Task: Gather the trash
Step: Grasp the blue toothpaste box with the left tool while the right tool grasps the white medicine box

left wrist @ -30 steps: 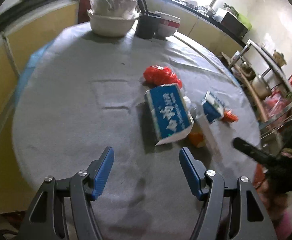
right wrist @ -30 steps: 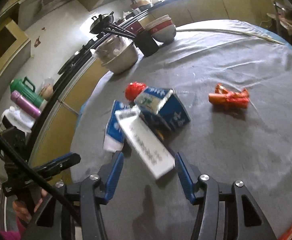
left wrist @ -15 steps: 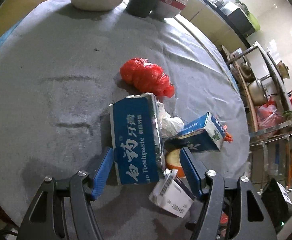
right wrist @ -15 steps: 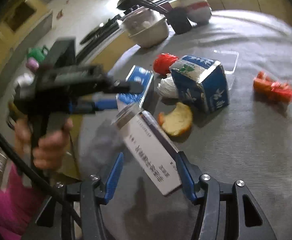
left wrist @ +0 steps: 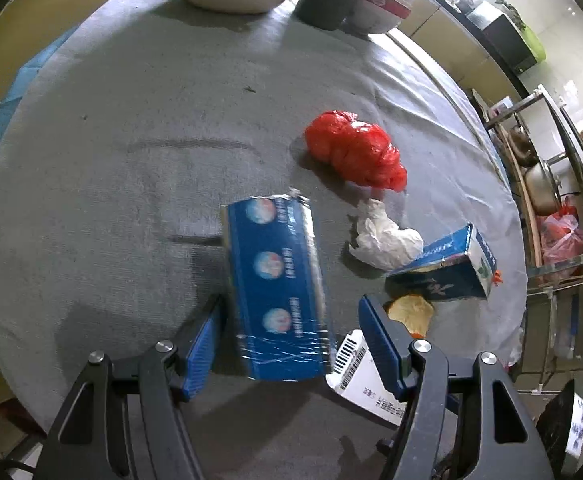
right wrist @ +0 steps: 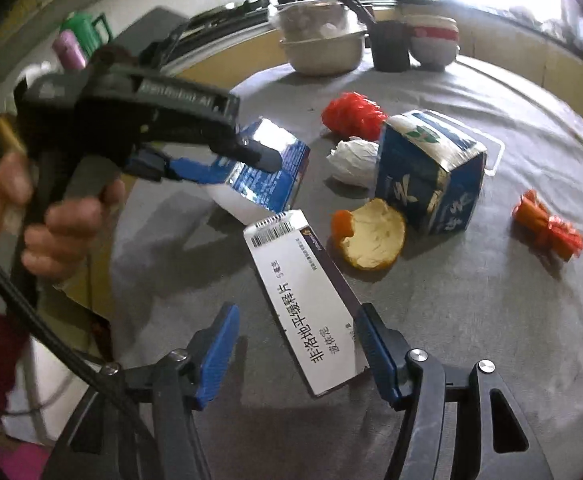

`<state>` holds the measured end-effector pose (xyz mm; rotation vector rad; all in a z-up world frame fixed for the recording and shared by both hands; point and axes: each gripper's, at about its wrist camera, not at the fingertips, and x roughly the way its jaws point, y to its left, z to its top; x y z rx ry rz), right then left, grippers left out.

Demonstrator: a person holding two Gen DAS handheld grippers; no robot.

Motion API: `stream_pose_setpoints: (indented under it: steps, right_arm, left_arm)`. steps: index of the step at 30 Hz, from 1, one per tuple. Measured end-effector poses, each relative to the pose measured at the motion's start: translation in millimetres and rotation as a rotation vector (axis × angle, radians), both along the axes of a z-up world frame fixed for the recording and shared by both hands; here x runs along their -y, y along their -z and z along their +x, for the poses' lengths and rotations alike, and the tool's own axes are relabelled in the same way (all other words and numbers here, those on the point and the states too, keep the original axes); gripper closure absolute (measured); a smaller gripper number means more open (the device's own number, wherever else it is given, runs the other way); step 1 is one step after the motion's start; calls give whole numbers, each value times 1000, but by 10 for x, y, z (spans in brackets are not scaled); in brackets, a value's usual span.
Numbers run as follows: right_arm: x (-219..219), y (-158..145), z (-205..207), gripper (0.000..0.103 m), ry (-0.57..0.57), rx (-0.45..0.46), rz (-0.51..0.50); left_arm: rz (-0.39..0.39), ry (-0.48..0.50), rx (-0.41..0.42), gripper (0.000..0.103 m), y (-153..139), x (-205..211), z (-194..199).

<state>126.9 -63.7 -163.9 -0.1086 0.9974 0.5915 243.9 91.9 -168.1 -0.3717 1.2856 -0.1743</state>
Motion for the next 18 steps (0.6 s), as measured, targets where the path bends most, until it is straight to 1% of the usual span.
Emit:
stream_pose_setpoints:
  steps: [2,3,5,6,7,8,9,11,14,16,17,18]
  right_arm:
    - [-18,12,-9,38,4,15,-41]
    - [-29,19,0,38,2,13,-43]
    - [-37,88,41,40,9,-24,-62]
    - [-30,132,46,44,13,-41,-68]
    - [-14,156,37,48,15,-38,-64]
    - [-9,158,24,49,13,-26,-62]
    - [1,158,13,50,15,-23,-58]
    - [32,149,-23,51,20,-29,-43]
    - [95,126,-103,51,24,-39,-10]
    - [174,88,-185,51,40,-38,18]
    - [225,72,-214,51,48,-45,41]
    - [272,52,-254,51,54,-47,58]
  left_arm:
    - [6,11,-2,34,7,48,21]
    - [14,20,-1,34,17,85,28]
    - [38,24,-9,34,51,139,61]
    - [45,24,-12,35,72,157,65]
    - [51,23,-9,45,90,173,60]
    - [59,24,-10,55,105,183,63]
    - [65,27,-16,60,127,188,55]
    - [63,20,-1,61,115,164,34]
    - [119,20,40,61,29,124,-68]
    - [137,19,76,61,-98,138,-154]
    - [156,21,98,61,-170,146,-217]
    - [199,24,130,61,-266,169,-314]
